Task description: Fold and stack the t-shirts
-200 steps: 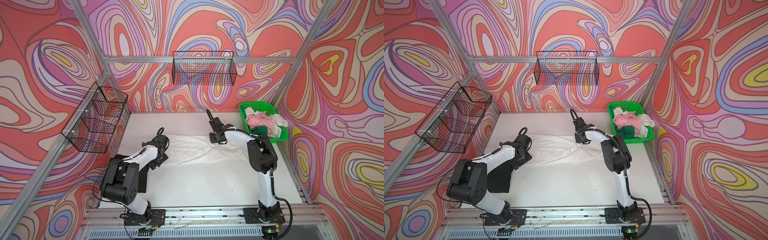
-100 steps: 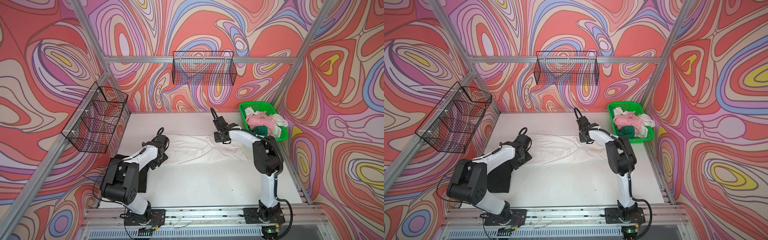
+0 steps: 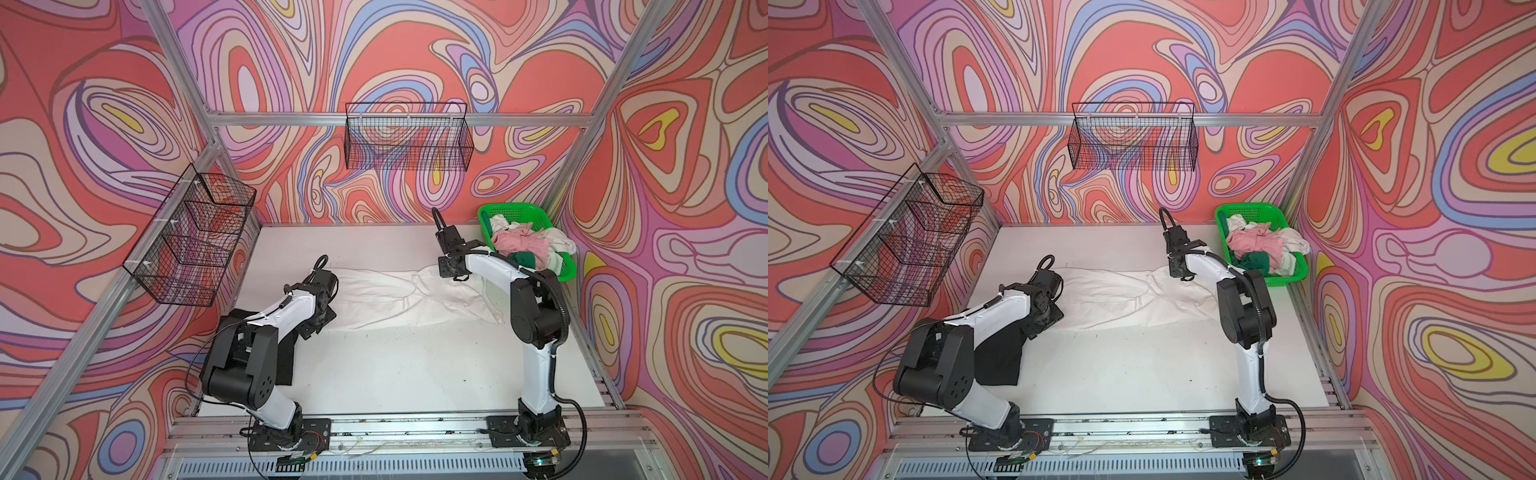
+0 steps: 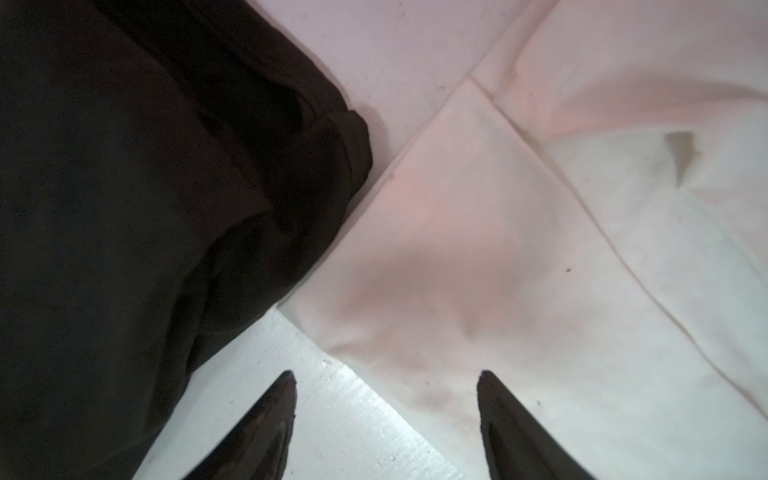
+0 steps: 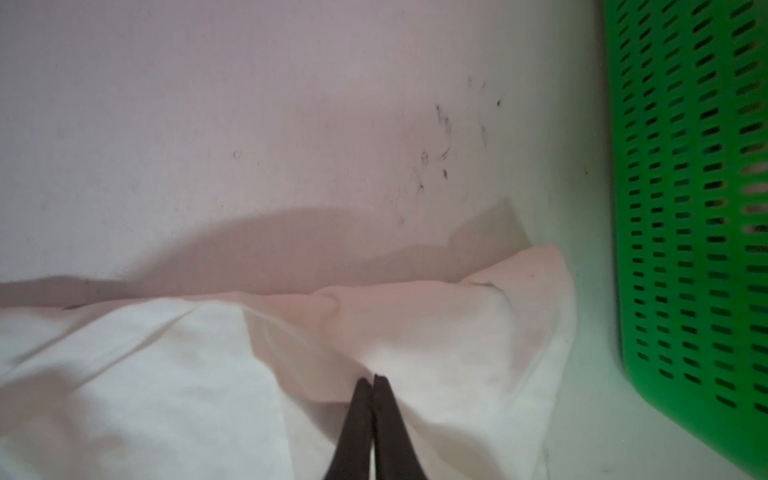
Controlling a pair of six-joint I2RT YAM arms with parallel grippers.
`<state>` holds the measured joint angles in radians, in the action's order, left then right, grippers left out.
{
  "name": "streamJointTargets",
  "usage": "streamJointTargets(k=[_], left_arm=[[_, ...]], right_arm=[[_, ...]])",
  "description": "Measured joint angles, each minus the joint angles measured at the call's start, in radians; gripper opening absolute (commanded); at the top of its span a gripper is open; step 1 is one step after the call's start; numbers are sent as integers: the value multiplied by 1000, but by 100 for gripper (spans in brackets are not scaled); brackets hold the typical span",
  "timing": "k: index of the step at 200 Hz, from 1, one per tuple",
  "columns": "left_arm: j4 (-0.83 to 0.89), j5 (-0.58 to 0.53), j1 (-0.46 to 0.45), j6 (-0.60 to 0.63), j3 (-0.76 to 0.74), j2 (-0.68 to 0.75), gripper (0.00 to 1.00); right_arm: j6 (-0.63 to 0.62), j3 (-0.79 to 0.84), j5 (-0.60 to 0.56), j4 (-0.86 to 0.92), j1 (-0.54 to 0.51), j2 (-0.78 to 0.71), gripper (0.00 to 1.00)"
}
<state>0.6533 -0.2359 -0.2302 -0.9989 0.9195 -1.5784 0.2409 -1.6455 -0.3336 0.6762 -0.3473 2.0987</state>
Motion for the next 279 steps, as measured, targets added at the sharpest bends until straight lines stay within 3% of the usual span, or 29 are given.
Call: streamJointTargets(k=[41, 55, 64, 83, 102, 139, 198, 279], left_arm=[[0, 0, 0, 0, 0, 0, 71], [0, 0, 0, 0, 0, 0, 71], [0, 0, 0, 0, 0, 0, 71], [0, 0, 0, 0, 0, 0, 71], [0, 0, 0, 0, 0, 0, 71], [0, 0, 0, 0, 0, 0, 71], [-1, 1, 0, 0, 0, 0, 71], [-4, 4, 0, 0, 0, -1, 71]], right_arm=[[-24, -48, -53, 28, 2, 33, 0], [-31, -56, -63, 40, 3, 38, 6], [-33, -57, -66, 45, 4, 38, 12], [-39, -60, -69, 54, 9, 38, 38], [-30, -73, -76, 76, 15, 38, 50], [22, -61, -53, 90, 20, -11, 47], [147, 327, 141, -67, -23, -379, 48], [200, 379, 248, -180, -103, -179, 44]])
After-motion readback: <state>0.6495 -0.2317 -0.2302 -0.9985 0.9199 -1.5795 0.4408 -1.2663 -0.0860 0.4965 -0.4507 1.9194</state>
